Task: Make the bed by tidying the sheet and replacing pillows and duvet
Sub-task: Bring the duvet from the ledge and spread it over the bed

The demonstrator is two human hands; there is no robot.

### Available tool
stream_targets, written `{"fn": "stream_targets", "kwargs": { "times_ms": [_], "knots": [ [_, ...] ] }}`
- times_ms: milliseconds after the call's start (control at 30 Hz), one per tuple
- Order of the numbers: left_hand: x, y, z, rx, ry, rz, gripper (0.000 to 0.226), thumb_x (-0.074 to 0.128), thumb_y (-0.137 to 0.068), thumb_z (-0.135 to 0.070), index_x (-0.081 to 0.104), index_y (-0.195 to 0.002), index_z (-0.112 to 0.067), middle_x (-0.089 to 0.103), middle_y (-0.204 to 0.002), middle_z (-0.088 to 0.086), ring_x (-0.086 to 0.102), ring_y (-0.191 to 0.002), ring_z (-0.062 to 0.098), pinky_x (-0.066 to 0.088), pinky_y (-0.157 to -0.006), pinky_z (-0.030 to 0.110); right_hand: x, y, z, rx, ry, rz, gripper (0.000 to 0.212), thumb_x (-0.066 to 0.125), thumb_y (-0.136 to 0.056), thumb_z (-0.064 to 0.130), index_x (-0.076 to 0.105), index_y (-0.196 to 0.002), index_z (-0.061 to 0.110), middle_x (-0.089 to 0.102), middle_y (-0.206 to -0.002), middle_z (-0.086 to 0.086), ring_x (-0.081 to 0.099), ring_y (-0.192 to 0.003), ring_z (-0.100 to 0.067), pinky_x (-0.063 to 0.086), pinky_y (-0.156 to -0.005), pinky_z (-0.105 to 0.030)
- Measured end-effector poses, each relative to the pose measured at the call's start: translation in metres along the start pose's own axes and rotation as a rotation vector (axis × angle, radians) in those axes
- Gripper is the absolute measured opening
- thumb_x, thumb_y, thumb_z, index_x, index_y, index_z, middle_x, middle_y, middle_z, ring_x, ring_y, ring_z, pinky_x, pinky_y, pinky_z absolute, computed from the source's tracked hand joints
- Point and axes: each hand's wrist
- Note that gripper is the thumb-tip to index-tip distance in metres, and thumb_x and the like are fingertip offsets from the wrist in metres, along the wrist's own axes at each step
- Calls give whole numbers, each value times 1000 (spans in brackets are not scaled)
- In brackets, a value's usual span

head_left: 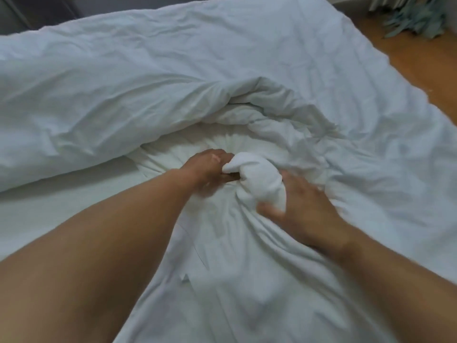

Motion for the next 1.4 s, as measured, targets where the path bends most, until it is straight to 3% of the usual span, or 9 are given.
{"fn": "stream_targets", "kwargs": {
  "times_ms": [133, 400, 567, 733, 900, 1067, 1167, 1233, 1400],
  "knots": [
    [3, 23, -11, -118, -74, -109, 46, 34, -100, -63, 59, -88, -27, 69, -102, 5, 61, -99, 30, 40, -78, 36, 21, -20, -12, 67, -50, -59, 41, 42, -95, 62, 62, -113, 31, 69, -107, 0, 62, -100, -28, 38, -76, -36],
    [12, 137, -43, -285, -85, 68, 66, 20, -101, -68, 45, -63, -20, 54, -73, 3, 51, -77, 28, 41, -73, 38, 14, 41, 7, -82, -91, 179, 46, 32, -100, 63, 65, -115, 35, 70, -114, 3, 63, -107, -26, 46, -84, -38],
    [35, 241, -36, -225, -144, 279, 69, 18, -100, -69, 63, -76, -22, 67, -88, 8, 57, -80, 25, 46, -78, 38, 47, 142, 45, -142, -21, 286, 51, 31, -100, 66, 65, -118, 33, 69, -120, 2, 62, -113, -25, 41, -89, -37],
    [66, 313, -34, -160, -210, 286, 61, 22, -101, -67, 50, -72, -22, 72, -102, 9, 63, -95, 29, 39, -81, 36, 85, 218, 84, -130, 87, 300, 56, 23, -100, 65, 63, -122, 32, 68, -123, 0, 61, -115, -25, 39, -87, -37],
    [71, 383, -20, -106, -160, 350, 65, 13, -95, -74, 42, -65, -24, 70, -99, 9, 50, -79, 22, 37, -77, 34, 101, 286, 132, -94, 121, 435, 51, 24, -104, 60, 58, -129, 31, 65, -125, -6, 60, -114, -32, 32, -76, -37],
    [97, 509, 22, -11, -102, 473, 77, 12, -94, -75, 56, -78, -14, 69, -102, 12, 57, -86, 26, 42, -82, 39, 159, 387, 219, 18, 75, 419, 115, -18, -56, 88, 61, -116, 30, 69, -115, -2, 63, -106, -24, 35, -76, -36],
    [126, 586, 64, -33, -80, 458, 97, -1, -81, -82, 73, -97, -20, 71, -105, 9, 62, -97, 28, 43, -87, 39, 197, 435, 281, 44, 151, 353, 78, 7, -88, 81, 71, -100, 37, 74, -89, -1, 70, -86, -15, 51, -82, -41],
    [140, 633, 71, -33, -34, 424, 91, 5, -89, -79, 71, -106, -20, 70, -109, 12, 63, -102, 31, 42, -89, 40, 217, 466, 294, 20, 253, 432, 52, 39, -86, 73, 69, -67, 35, 64, -55, 3, 64, -50, -13, 54, -62, -42],
    [134, 692, 57, 5, 215, 436, 48, 33, -102, -62, 61, -102, -22, 66, -110, 11, 59, -104, 33, 42, -86, 39, 202, 487, 306, -61, 293, 497, 61, 24, -79, 76, 59, -100, 30, 70, -105, 8, 64, -103, -15, 38, -89, -38]
  ]
}}
Point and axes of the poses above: each hand's wrist, its own y-axis away from the middle knuckle, its own x-axis out of the palm, z = x × y
